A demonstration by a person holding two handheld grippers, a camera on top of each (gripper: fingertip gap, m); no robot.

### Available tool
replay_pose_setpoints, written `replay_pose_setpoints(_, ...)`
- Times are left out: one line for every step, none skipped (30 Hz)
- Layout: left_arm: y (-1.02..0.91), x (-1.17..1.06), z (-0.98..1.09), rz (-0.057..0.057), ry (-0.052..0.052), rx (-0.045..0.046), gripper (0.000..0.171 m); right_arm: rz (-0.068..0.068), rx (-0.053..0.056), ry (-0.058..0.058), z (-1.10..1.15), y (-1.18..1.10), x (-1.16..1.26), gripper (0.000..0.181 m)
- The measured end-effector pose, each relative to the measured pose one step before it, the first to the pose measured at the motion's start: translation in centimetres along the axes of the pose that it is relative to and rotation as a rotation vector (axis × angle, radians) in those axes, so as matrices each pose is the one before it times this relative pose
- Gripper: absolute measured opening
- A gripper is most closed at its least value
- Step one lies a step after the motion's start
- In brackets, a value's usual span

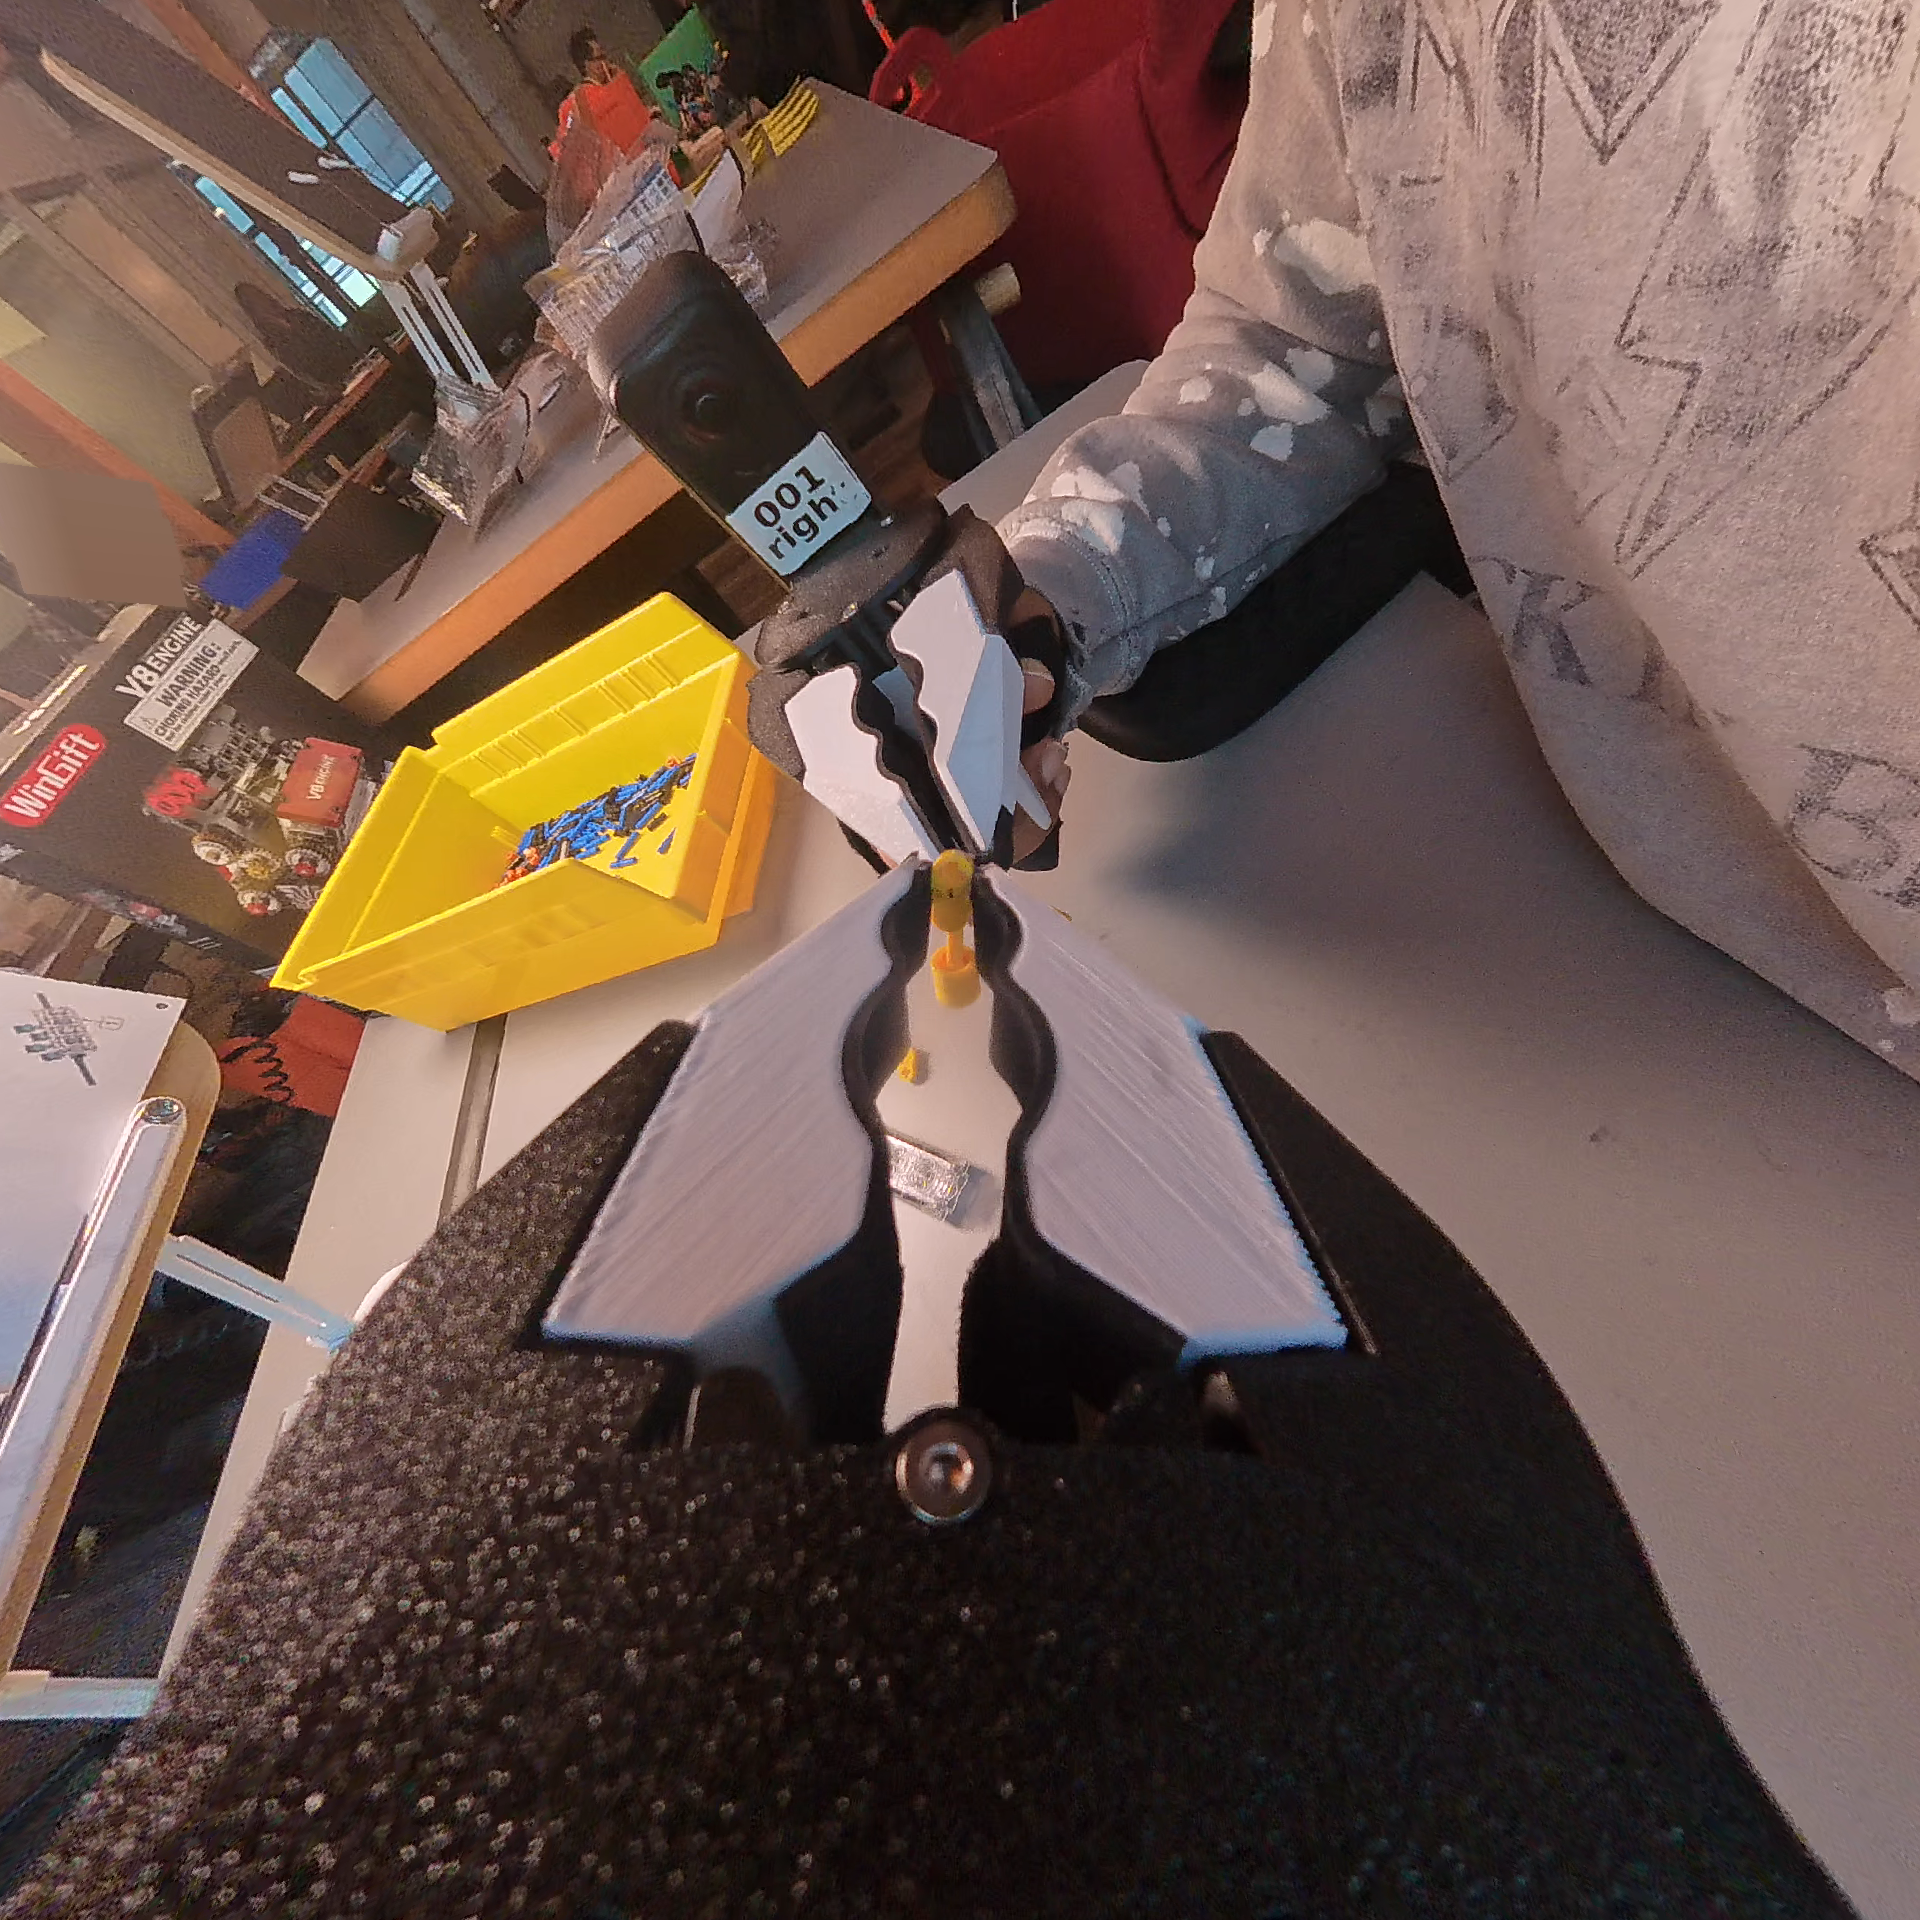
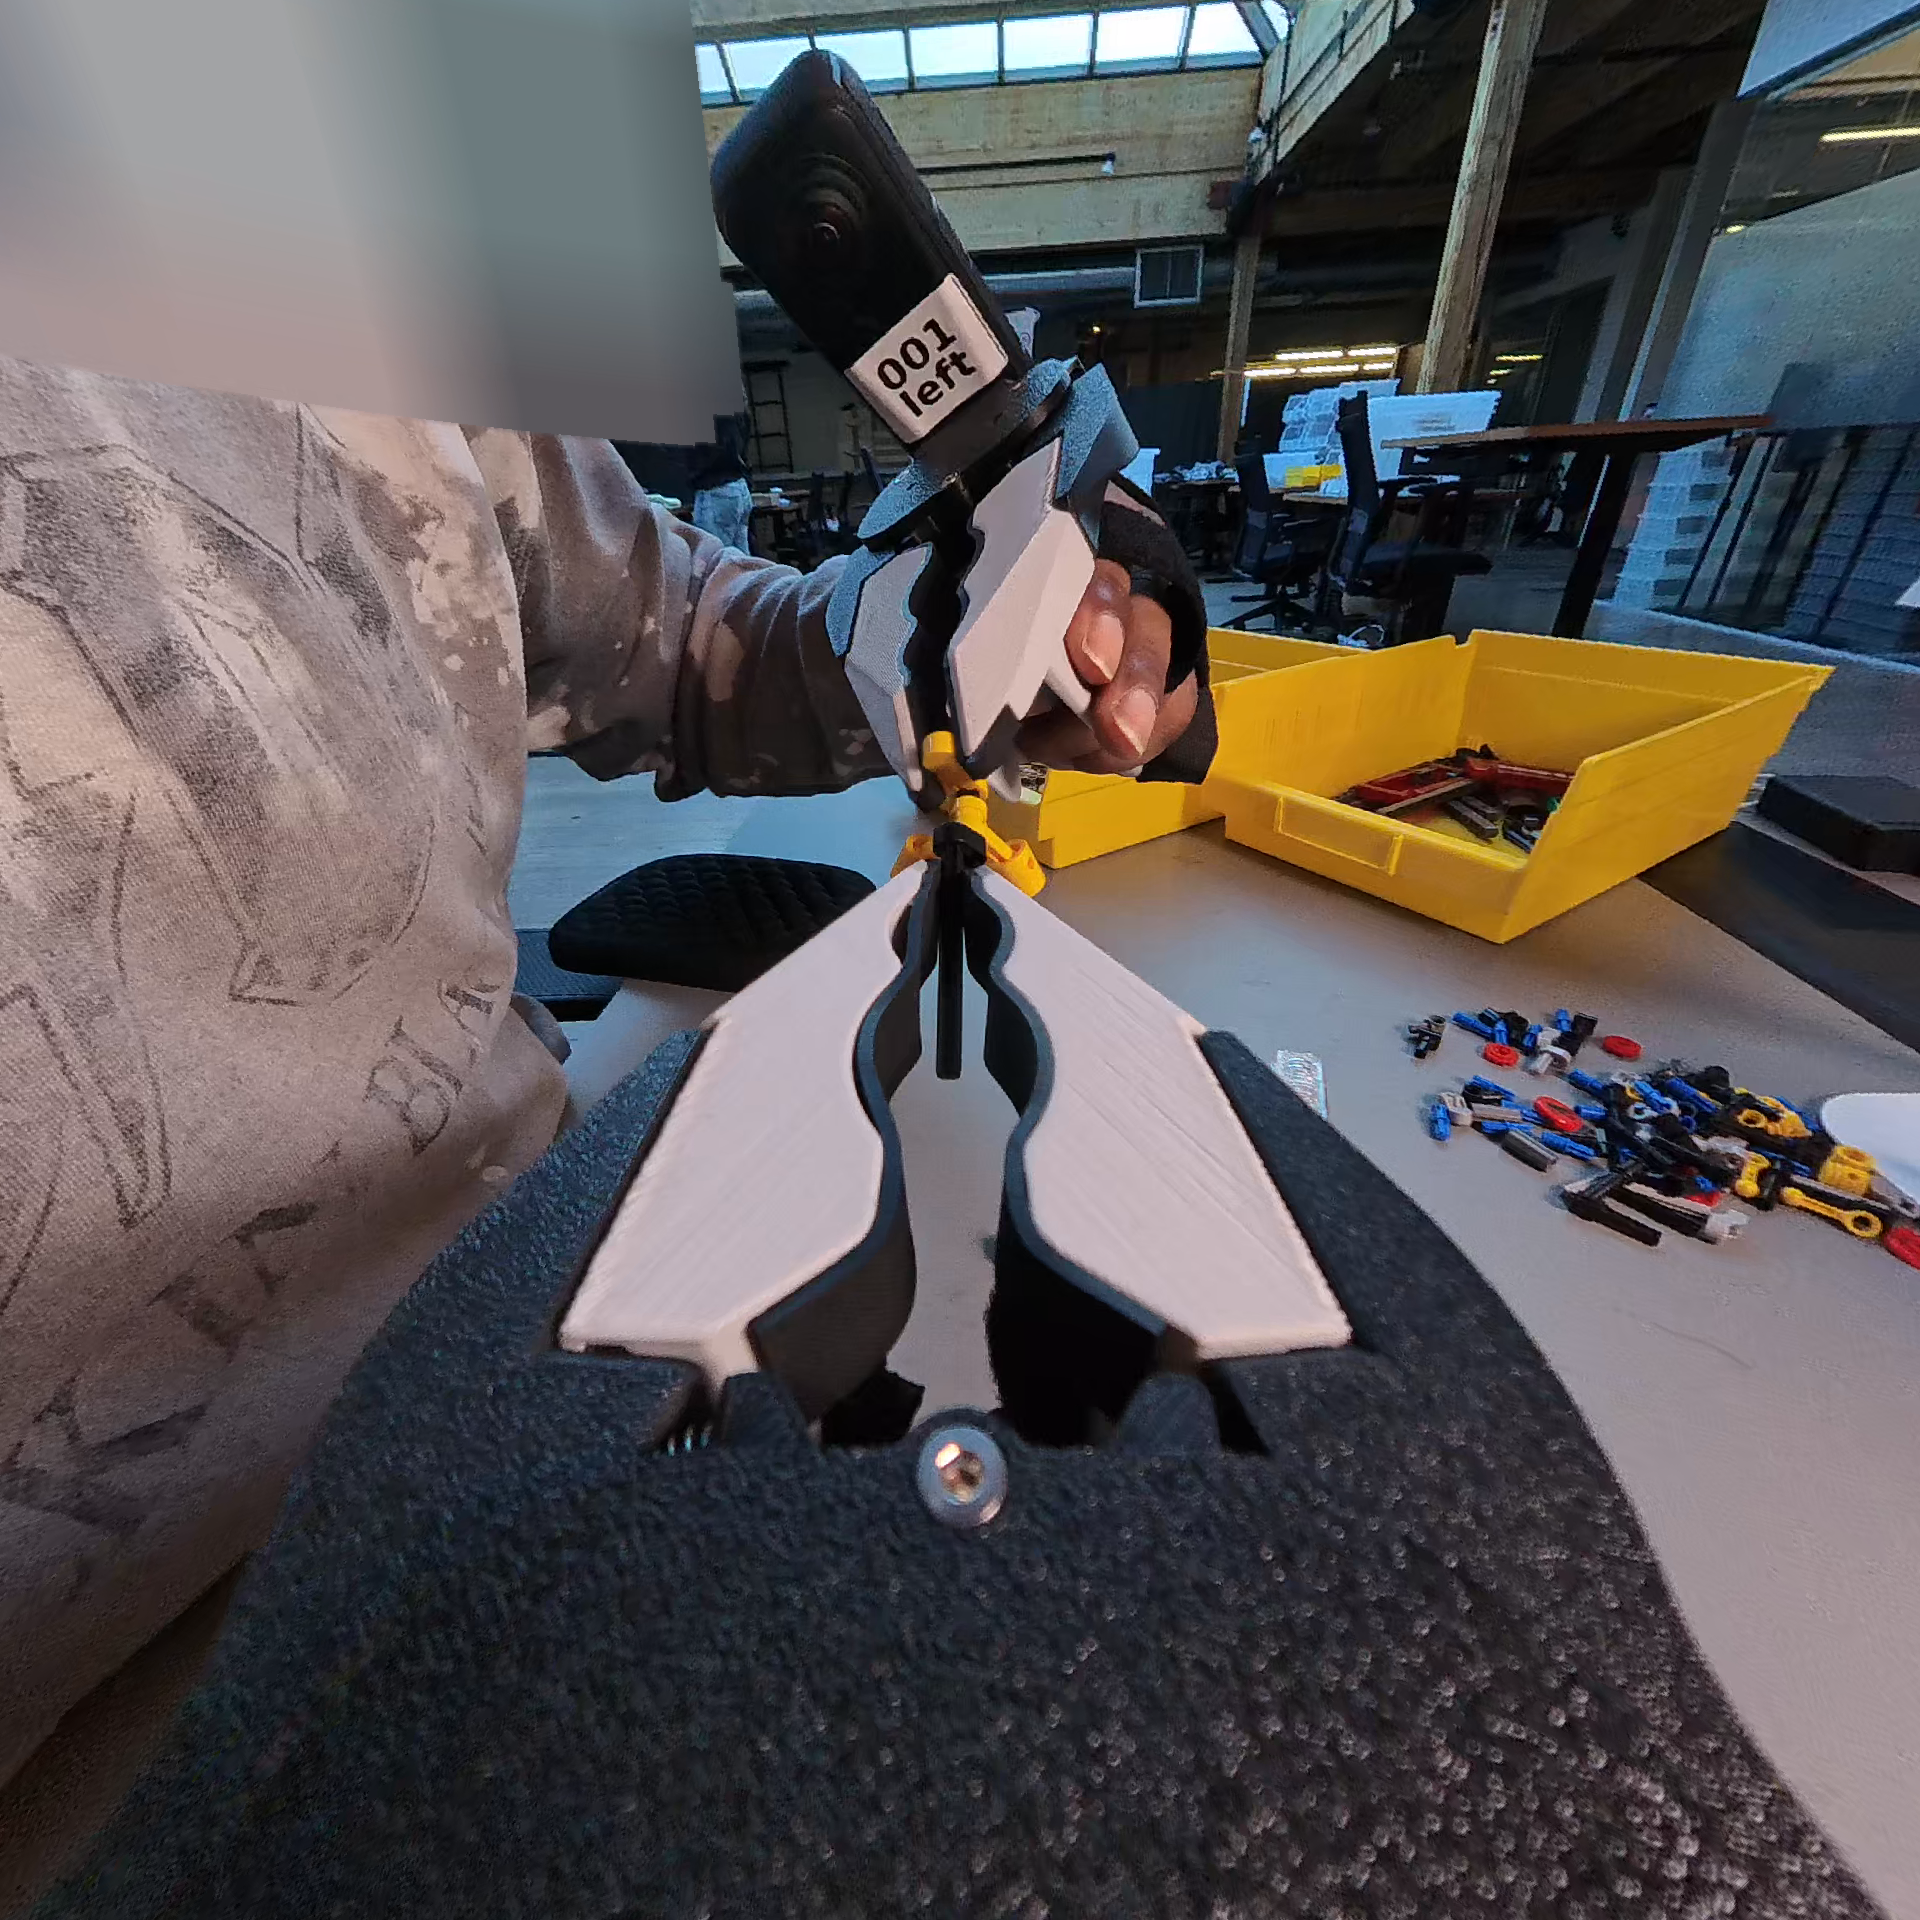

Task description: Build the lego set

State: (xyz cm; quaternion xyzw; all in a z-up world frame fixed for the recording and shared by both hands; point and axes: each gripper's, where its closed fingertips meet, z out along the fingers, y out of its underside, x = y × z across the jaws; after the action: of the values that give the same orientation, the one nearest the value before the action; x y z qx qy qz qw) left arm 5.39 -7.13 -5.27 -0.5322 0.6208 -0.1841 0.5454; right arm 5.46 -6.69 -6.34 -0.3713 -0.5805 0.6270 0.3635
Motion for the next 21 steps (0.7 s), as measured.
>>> replay_pose_setpoints(-0.089,0.017,0.037,-0.0024,0.0041,0.00747,0.008,0.0091,-0.0031,-0.0051,0.024,-0.008,-0.070,0.004)
replay_pose_setpoints(-0.148,-0.030,-0.019,-0.0076,0.0020,0.01306,0.008,0.0107,0.0089,-0.0045,-0.028,-0.164,-0.052,0.004)
replay_pose_setpoints(-0.122,-0.035,-0.021,-0.0106,0.0029,0.01149,0.008,0.0118,0.0060,-0.0046,-0.025,-0.144,-0.063,0.004)
replay_pose_setpoints(-0.097,0.020,-0.021,-0.0066,0.0055,0.00787,0.008,0.0023,0.0013,-0.0026,0.005,-0.088,-0.062,0.004)
replay_pose_setpoints(-0.141,0.019,-0.016,-0.0042,0.0049,0.00926,0.008,-0.0002,0.0022,-0.0022,0.012,-0.088,-0.083,0.004)
replay_pose_setpoints(-0.244,0.008,-0.023,-0.0074,0.0043,0.01534,0.008,0.0082,0.0096,-0.0065,-0.002,-0.202,-0.124,0.003)
replay_pose_setpoints(-0.299,0.017,0.000,-0.0126,0.0058,0.01818,0.008,0.0147,0.0127,-0.0109,0.017,-0.242,-0.186,0.003)
replay_pose_setpoints(-0.161,0.027,0.026,-0.0111,0.0063,0.00885,0.008,0.0098,0.0071,-0.0047,0.034,-0.115,-0.088,0.003)
replay_pose_setpoints(0.130,0.051,0.105,-0.0050,0.0069,-0.00978,0.007,-0.0002,-0.0041,0.0057,0.053,0.108,0.055,0.003)
replay_pose_setpoints(0.210,0.147,0.151,-0.0045,0.0111,-0.01496,0.007,0.0003,-0.0076,-0.0007,0.095,0.172,-0.034,0.003)
replay_pose_setpoints(-0.197,0.043,0.088,-0.0116,0.0044,0.01125,0.008,0.0156,0.0230,-0.0141,0.014,-0.210,-0.182,0.002)
replay_pose_setpoints(-0.343,-0.173,-0.040,-0.0082,-0.0072,0.01679,0.007,0.0288,0.0371,-0.0095,-0.038,-0.433,-0.044,0.001)
replay_pose_setpoints(-0.022,-0.064,-0.028,0.0084,0.0028,-0.00644,0.007,0.0030,0.0069,0.0013,0.031,-0.033,0.038,0.001)
replay_pose_setpoints(0.138,0.071,0.017,0.0024,0.0143,-0.01200,0.008,-0.0189,-0.0102,0.0051,0.006,0.200,0.030,0.001)
replay_pose_setpoints(-0.029,0.055,0.037,-0.0097,0.0120,0.00531,0.007,0.0004,0.0050,-0.0073,-0.069,-0.060,-0.069,0.002)
replay_pose_setpoints(-0.107,0.019,0.007,-0.0121,0.0095,0.01136,0.007,0.0084,0.0062,-0.0098,-0.048,-0.100,-0.063,0.001)
replay_pose_setpoints(-0.059,-0.132,-0.029,-0.0138,0.0027,0.00365,0.007,-0.0002,-0.0008,0.0075,-0.034,0.020,0.151,0.003)
replay_pose_setpoints(-0.114,-0.203,-0.030,-0.0212,0.0000,0.00603,0.008,0.0019,0.0023,0.0041,-0.017,-0.025,0.098,0.003)
replay_pose_setpoints(-0.213,-0.137,-0.044,-0.0206,0.0013,0.01808,0.008,0.0060,0.0100,-0.0047,-0.049,-0.133,-0.010,0.002)
replay_pose_setpoints(-0.227,-0.103,-0.034,-0.0143,-0.0010,0.02424,0.008,0.0058,0.0098,-0.0045,-0.038,-0.165,-0.041,0.002)
replay_pose_setpoints(-0.205,0.022,-0.003,-0.0159,0.0039,0.02415,0.008,0.0006,0.0049,-0.0066,-0.029,-0.099,-0.106,0.002)
